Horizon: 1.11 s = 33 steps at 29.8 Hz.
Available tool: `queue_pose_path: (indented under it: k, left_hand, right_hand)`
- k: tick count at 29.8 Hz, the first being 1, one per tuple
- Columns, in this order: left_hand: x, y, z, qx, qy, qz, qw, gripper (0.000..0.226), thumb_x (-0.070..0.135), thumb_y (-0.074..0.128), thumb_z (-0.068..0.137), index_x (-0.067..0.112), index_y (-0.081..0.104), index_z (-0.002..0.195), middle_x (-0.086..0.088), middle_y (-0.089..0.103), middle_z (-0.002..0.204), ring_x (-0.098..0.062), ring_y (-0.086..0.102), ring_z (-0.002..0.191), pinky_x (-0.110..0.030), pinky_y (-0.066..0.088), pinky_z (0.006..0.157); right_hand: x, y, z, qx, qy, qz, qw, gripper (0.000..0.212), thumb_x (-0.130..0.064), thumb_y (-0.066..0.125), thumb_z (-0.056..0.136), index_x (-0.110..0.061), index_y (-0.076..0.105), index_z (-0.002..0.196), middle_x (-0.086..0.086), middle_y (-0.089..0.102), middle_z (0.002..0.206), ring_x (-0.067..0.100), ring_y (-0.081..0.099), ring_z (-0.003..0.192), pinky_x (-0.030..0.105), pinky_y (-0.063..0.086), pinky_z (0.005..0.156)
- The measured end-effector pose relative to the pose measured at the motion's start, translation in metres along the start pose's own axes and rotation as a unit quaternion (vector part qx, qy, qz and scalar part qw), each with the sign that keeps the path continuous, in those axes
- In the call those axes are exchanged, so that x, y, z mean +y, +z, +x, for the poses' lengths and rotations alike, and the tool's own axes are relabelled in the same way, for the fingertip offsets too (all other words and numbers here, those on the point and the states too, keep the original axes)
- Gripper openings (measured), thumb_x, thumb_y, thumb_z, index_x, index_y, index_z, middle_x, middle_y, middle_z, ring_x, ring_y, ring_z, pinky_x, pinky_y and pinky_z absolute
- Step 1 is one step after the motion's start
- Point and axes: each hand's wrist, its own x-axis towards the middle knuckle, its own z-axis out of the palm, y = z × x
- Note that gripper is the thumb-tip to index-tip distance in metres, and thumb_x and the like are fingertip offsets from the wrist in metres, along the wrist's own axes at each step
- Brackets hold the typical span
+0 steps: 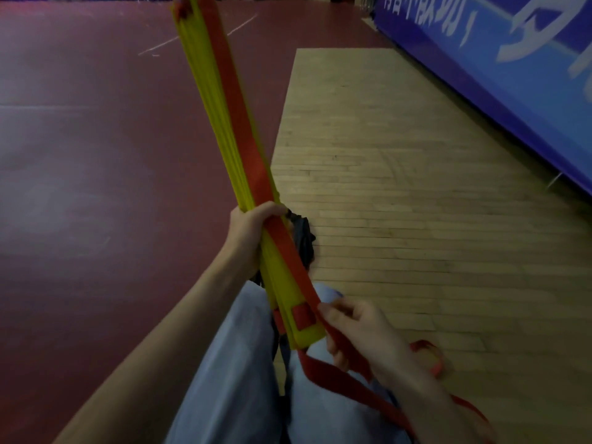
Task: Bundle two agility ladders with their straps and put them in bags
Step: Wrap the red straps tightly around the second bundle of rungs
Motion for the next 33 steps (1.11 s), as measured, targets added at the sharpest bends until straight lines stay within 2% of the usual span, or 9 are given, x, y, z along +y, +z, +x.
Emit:
queue_pose_path:
  k: [8,11,13,17,20,22,24,29,33]
  left_hand:
    - [0.004,-0.004,0.011,0.039,0.036,-0.03,0.998,0.016,-0.002,0.059,0.08,0.009,0.049,0.073,0.001,0.055,0.044,-0.018,0.055,0.044,-0.029,0.048,0.049]
    - [0.003,-0.003,0.013,0.052,0.037,-0.046,0.997,0.016,-0.002,0.058,0.08,0.009,0.048,0.074,0.001,0.055,0.044,-0.017,0.055,0.043,-0.029,0.048,0.047]
    - [0.005,-0.002,0.014,0.062,0.039,-0.055,0.996,0.015,0.0,0.058,0.08,0.009,0.048,0.075,0.001,0.056,0.044,-0.017,0.056,0.044,-0.029,0.049,0.048]
    - [0.008,-0.003,0.016,0.064,0.033,-0.088,0.993,0.012,0.002,0.058,0.08,0.01,0.049,0.078,0.001,0.057,0.045,-0.015,0.056,0.043,-0.026,0.048,0.046]
    - [0.007,-0.002,0.015,0.05,0.015,-0.113,0.992,0.011,0.007,0.061,0.077,0.01,0.05,0.076,-0.001,0.058,0.049,-0.015,0.056,0.044,-0.023,0.046,0.045]
    - [0.006,0.0,0.014,0.043,0.005,-0.128,0.991,0.011,0.008,0.059,0.08,0.011,0.051,0.074,-0.002,0.058,0.052,-0.014,0.057,0.045,-0.023,0.047,0.046]
    - [0.006,0.002,0.012,0.035,-0.005,-0.157,0.987,0.013,0.007,0.056,0.083,0.011,0.05,0.071,-0.002,0.058,0.052,-0.013,0.057,0.046,-0.022,0.048,0.047]
    - [0.002,0.005,0.01,0.009,-0.041,-0.248,0.968,0.019,0.01,0.05,0.088,0.012,0.05,0.069,0.001,0.058,0.05,-0.01,0.06,0.048,-0.019,0.05,0.05]
    - [-0.007,0.009,0.006,-0.011,-0.075,-0.289,0.954,0.021,0.014,0.05,0.091,0.011,0.053,0.07,0.002,0.061,0.052,-0.011,0.064,0.052,-0.02,0.054,0.055]
  right_hand:
    - [-0.007,0.006,-0.003,0.039,-0.071,-0.053,0.995,0.02,-0.026,0.06,0.086,-0.012,0.053,0.073,-0.001,0.049,0.04,0.008,0.044,0.034,0.018,0.038,0.038]
    - [-0.004,0.01,0.002,0.053,-0.041,-0.067,0.996,0.015,-0.029,0.06,0.087,-0.017,0.052,0.086,-0.001,0.051,0.039,0.008,0.045,0.033,0.018,0.039,0.038]
    - [0.001,0.011,0.008,0.07,-0.004,-0.06,0.996,0.027,-0.033,0.063,0.085,-0.02,0.044,0.099,0.0,0.055,0.04,0.008,0.047,0.033,0.019,0.04,0.038]
    - [0.002,0.007,0.011,0.046,0.011,-0.075,0.996,0.054,-0.058,0.057,0.075,-0.025,0.046,0.115,0.001,0.067,0.075,0.011,0.062,0.057,0.023,0.049,0.052]
    - [-0.006,0.005,0.007,-0.004,-0.048,-0.045,0.998,0.04,-0.047,0.053,0.086,-0.021,0.055,0.116,-0.005,0.067,0.067,0.002,0.06,0.053,0.011,0.044,0.048]
    - [-0.012,0.004,0.005,-0.018,-0.067,0.0,0.998,0.039,-0.038,0.053,0.083,-0.014,0.057,0.114,-0.008,0.061,0.053,0.002,0.052,0.039,0.01,0.037,0.039]
    - [-0.018,0.003,0.004,-0.028,-0.065,0.042,0.997,0.038,-0.034,0.051,0.08,-0.011,0.057,0.11,-0.009,0.058,0.049,0.002,0.05,0.037,0.009,0.036,0.037]
    - [-0.034,-0.005,0.003,-0.059,-0.073,0.057,0.994,0.025,-0.031,0.057,0.085,-0.019,0.057,0.106,-0.011,0.067,0.062,0.0,0.062,0.054,0.01,0.044,0.048]
    - [-0.042,-0.012,-0.003,-0.121,-0.033,0.109,0.986,0.022,-0.026,0.046,0.083,-0.014,0.054,0.099,-0.004,0.066,0.06,0.002,0.053,0.039,0.01,0.037,0.036]
